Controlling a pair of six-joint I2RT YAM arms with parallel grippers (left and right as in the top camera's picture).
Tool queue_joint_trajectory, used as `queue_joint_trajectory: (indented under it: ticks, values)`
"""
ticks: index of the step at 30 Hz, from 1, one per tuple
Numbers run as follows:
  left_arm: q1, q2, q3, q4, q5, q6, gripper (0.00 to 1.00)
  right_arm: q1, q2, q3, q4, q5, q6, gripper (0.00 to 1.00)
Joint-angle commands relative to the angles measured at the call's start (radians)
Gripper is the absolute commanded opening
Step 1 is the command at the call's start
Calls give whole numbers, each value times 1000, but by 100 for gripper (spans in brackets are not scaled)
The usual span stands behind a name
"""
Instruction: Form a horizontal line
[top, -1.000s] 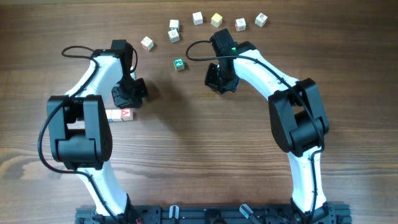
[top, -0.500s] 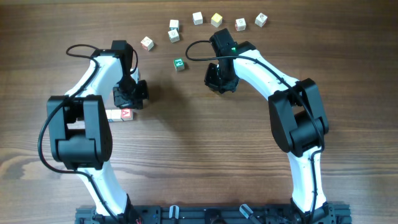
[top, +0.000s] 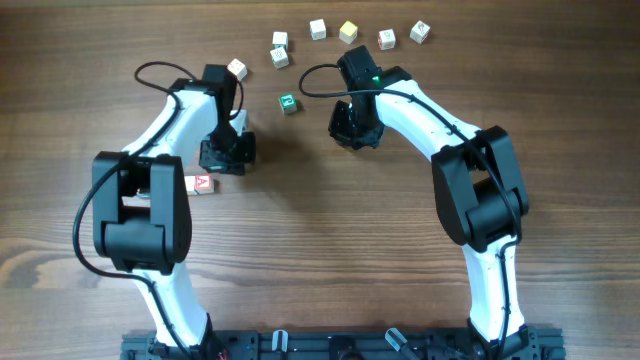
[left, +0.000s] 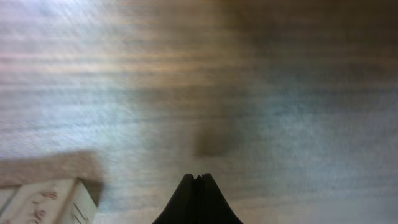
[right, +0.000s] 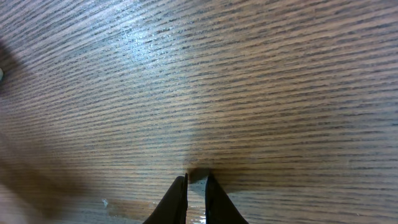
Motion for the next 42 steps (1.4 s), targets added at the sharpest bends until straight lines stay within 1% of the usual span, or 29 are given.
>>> queue_joint_trajectory:
  ticks: [1,3,6,17,30,42]
  values:
    - [-10,11,1,-67,-103,22,4,-2,94,-68,-13,108,-26,12]
    - [-8,11,0,-105,-155,21,4,-2,94,-68,-13,112,-27,12]
    - [-9,11,0,-132,-193,22,4,-2,94,-68,-13,115,-27,12]
    - [-9,11,0,-149,-204,22,4,-2,94,-68,-12,115,-27,12]
    - [-9,11,0,-148,-295,21,4,-2,94,-68,-12,114,-26,12]
    - [-9,11,0,-150,-307,21,4,-2,94,-68,-11,114,-27,12]
